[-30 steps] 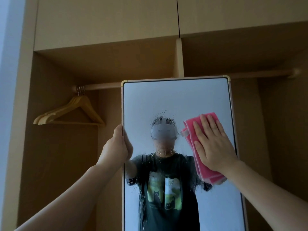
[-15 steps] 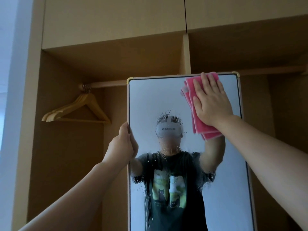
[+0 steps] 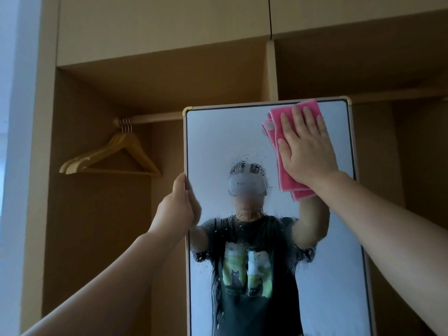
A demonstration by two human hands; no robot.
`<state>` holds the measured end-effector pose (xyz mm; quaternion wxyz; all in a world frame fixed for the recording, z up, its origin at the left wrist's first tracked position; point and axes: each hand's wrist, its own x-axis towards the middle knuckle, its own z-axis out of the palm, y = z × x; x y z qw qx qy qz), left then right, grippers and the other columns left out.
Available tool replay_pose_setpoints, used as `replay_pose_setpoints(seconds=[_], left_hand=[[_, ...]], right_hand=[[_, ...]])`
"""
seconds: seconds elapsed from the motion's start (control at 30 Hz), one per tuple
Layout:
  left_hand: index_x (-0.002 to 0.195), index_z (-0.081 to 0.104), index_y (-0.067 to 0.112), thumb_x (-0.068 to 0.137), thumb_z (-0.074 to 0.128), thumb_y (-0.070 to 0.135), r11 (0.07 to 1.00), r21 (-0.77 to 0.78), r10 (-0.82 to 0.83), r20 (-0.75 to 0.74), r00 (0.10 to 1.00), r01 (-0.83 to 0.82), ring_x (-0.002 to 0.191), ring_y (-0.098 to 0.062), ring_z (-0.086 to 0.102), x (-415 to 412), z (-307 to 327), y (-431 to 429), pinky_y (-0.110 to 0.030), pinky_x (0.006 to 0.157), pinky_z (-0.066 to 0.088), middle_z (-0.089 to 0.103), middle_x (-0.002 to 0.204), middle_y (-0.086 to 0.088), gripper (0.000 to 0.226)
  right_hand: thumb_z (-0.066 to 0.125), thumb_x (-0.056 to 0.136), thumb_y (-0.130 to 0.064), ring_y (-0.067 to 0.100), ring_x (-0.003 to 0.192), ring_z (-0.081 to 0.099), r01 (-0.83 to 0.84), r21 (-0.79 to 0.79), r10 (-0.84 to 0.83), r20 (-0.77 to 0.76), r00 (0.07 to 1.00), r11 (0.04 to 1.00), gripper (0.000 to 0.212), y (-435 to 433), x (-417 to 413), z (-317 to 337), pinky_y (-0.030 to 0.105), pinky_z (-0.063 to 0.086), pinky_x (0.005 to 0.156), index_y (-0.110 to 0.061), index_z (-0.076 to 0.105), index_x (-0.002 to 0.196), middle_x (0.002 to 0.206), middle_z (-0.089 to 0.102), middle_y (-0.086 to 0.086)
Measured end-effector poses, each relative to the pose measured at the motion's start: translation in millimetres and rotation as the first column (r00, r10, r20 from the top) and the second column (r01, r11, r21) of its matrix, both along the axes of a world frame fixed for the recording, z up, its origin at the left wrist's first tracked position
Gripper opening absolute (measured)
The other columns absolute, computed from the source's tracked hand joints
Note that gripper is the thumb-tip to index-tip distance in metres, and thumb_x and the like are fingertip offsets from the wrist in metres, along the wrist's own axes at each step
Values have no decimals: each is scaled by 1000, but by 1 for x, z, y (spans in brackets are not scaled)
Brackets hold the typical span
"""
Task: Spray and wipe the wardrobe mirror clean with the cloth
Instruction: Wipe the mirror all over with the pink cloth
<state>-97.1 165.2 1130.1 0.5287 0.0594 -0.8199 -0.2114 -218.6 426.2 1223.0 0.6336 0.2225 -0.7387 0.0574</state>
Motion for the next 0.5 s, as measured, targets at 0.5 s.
replay_pose_setpoints(seconds=[0.5], left_hand=[[143, 24, 21, 100, 29, 22, 1000, -17, -11, -6, 1000, 11, 69, -12, 49, -1, -2, -1, -29, 66, 40, 51, 88, 1, 44]], right_hand=[[13, 103, -41, 39, 148, 4, -18, 133, 18, 4, 1000, 991, 61, -17, 12, -83, 54, 10, 120, -8, 15, 154, 160, 9, 21]])
